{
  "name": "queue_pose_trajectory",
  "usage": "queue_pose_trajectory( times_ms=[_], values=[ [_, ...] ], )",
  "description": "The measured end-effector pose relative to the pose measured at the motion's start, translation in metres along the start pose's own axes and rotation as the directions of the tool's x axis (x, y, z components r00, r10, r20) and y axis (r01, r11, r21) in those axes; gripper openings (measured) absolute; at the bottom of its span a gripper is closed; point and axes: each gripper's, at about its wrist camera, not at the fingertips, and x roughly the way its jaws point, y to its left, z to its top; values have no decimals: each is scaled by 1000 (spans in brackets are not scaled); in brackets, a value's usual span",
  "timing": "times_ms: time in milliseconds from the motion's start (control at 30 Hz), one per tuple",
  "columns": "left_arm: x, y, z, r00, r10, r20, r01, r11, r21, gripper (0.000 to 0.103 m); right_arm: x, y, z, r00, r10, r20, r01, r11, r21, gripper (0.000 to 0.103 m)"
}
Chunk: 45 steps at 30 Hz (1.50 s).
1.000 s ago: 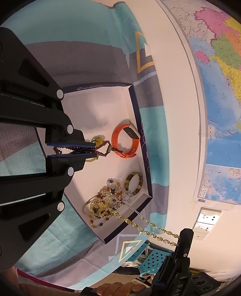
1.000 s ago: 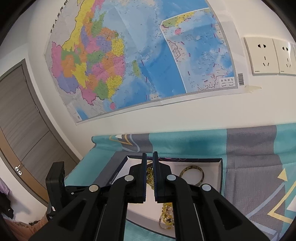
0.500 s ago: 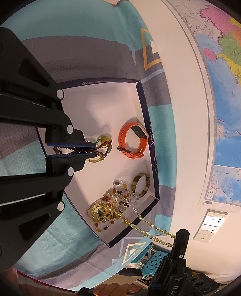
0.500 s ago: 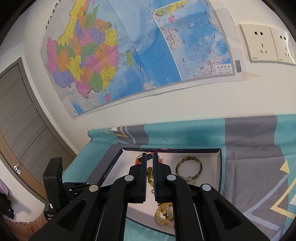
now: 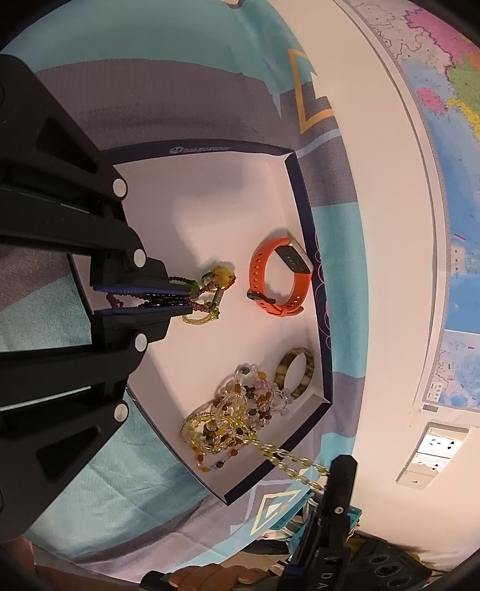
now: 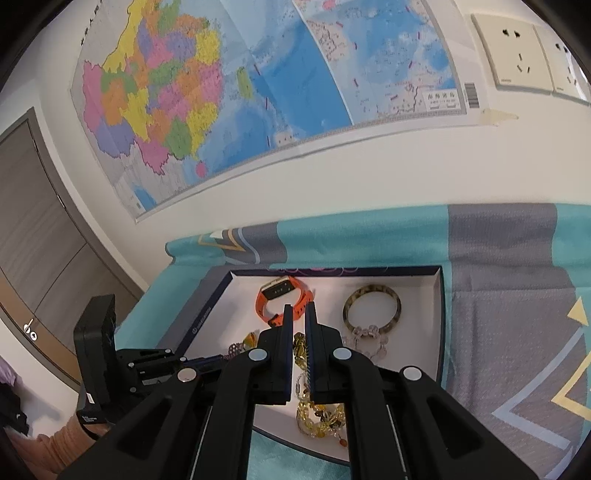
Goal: Organize jewelry
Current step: 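Carry the purple bracelet over the tray with the left tool while the right tool carries the yellow strands, then lower and release the purple bracelet and yellow strands into the tray with both tools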
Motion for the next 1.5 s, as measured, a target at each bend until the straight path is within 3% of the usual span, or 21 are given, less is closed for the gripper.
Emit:
queue_pose_trajectory(
  times_ms=[1500],
  values=[
    [9, -3, -6, 1000, 20, -18, -20, 999, -36, 8, 44, -18, -41, 991, -12, -133, 19, 998, 53, 7]
  ],
)
